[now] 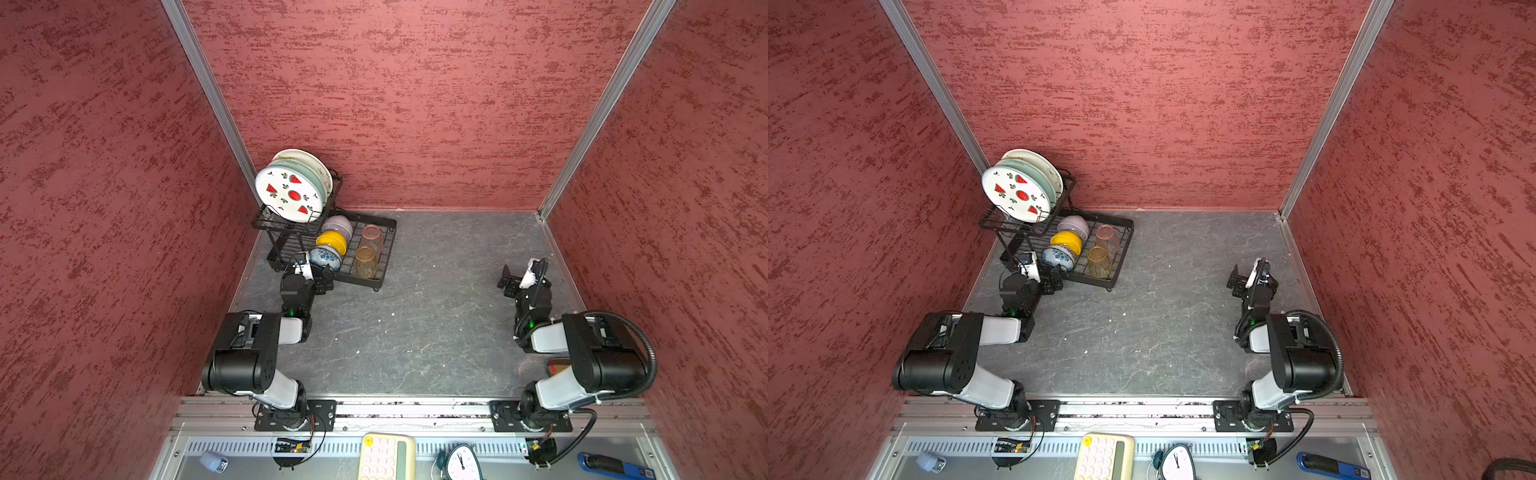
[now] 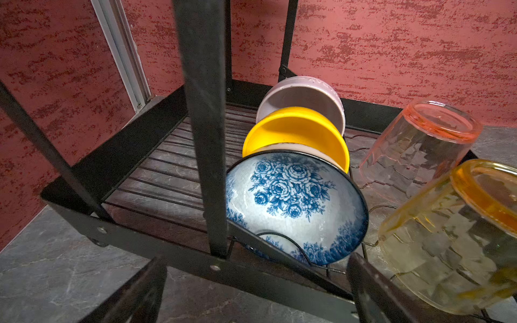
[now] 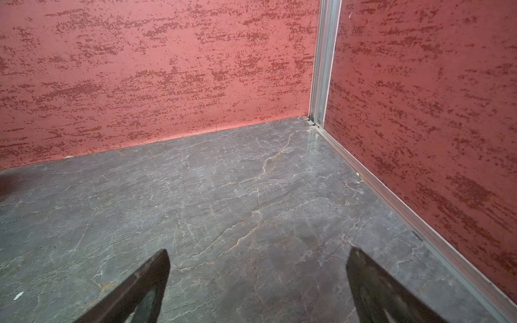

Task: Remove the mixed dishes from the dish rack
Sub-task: 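Raise the right arm while moving the left gripper to the dish rack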

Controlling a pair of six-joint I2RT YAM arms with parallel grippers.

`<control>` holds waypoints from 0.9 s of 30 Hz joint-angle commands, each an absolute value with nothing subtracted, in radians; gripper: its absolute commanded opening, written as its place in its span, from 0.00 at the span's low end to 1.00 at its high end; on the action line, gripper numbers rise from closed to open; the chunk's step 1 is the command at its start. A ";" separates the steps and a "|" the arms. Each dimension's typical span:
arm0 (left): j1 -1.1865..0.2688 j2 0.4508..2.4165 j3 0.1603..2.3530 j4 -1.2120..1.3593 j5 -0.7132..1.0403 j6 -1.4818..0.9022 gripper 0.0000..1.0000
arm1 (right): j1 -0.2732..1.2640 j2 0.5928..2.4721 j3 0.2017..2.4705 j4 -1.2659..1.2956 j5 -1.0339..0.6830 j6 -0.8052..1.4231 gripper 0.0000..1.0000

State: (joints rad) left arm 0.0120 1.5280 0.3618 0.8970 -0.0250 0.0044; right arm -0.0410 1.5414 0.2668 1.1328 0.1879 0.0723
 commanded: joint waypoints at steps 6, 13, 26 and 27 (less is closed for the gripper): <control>0.019 1.536 0.376 0.900 -0.022 -0.003 1.00 | -0.037 1.544 0.268 1.174 0.203 0.069 0.99; 0.021 1.536 0.376 0.900 -0.022 -0.004 1.00 | -0.038 1.544 0.267 1.174 0.203 0.068 0.99; 0.024 1.536 0.378 0.897 -0.014 -0.005 1.00 | -0.038 1.546 0.273 1.165 0.203 0.068 0.99; 0.024 1.536 0.378 0.897 -0.014 -0.006 1.00 | -0.037 1.545 0.273 1.165 0.202 0.067 0.99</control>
